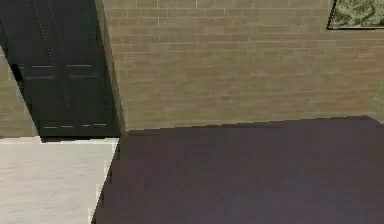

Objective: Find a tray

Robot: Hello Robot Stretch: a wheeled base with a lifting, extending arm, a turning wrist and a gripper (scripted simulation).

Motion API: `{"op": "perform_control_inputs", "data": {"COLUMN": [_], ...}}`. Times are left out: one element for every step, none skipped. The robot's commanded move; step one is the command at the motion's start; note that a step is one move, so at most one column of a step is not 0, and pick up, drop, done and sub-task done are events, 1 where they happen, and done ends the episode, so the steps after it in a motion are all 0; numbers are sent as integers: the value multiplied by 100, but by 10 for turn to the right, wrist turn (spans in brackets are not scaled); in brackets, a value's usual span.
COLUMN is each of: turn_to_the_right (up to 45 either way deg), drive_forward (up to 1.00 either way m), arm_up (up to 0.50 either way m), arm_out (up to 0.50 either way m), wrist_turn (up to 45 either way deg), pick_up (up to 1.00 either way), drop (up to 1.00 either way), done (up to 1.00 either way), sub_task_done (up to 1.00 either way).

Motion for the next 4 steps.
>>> {"op": "perform_control_inputs", "data": {"turn_to_the_right": [0,-450,-60,0], "drive_forward": [65,0,0,50], "arm_up": [0,0,0,0], "arm_out": [0,0,0,0], "wrist_turn": [0,0,0,0], "pick_up": [0,0,0,0], "drop": [0,0,0,0], "done": [0,0,0,0], "sub_task_done": [0,0,0,0]}}
